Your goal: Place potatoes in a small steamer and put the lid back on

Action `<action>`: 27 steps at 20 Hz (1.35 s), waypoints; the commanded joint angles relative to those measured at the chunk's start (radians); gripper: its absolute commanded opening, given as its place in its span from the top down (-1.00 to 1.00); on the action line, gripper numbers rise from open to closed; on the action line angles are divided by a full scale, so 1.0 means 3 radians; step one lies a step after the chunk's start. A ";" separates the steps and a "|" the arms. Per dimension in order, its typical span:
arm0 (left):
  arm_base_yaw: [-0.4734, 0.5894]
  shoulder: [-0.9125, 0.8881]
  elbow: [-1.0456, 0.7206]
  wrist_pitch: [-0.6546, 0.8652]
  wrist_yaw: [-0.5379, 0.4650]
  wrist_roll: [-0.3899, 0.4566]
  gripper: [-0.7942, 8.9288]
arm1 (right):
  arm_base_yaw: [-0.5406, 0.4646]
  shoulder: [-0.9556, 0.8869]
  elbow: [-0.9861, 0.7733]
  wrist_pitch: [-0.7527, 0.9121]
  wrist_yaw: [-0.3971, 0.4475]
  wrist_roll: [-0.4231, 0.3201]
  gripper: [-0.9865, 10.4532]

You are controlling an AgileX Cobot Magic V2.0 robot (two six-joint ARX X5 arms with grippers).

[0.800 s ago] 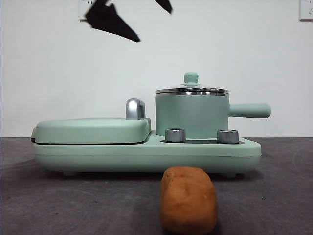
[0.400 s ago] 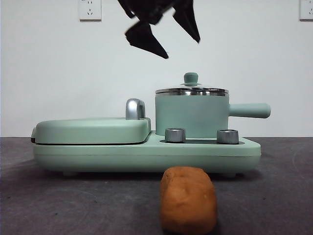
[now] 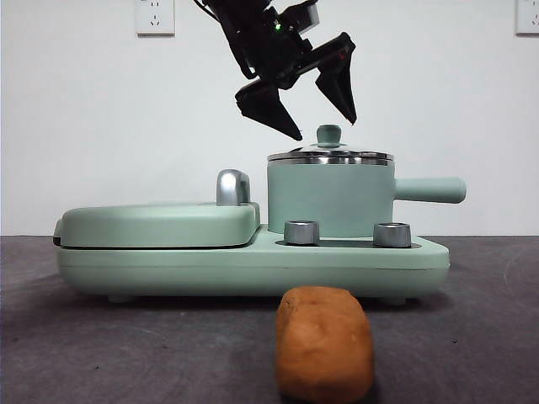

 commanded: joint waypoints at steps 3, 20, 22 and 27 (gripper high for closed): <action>-0.0097 0.0182 0.0117 0.0009 -0.0051 0.0122 -0.08 | -0.0004 0.0019 0.0064 0.0031 -0.0013 -0.0013 -0.03; -0.0197 0.0186 0.0139 -0.0118 -0.0379 0.0245 0.61 | -0.0004 0.0019 0.0064 0.0029 -0.0013 -0.0013 -0.03; -0.0197 0.0184 0.0142 -0.0118 -0.0378 0.0244 0.70 | -0.0004 0.0018 0.0064 0.0029 -0.0013 -0.0013 -0.03; -0.0197 0.0184 0.0263 -0.0142 -0.0378 0.0228 0.81 | -0.0004 0.0019 0.0064 0.0028 -0.0010 -0.0013 -0.03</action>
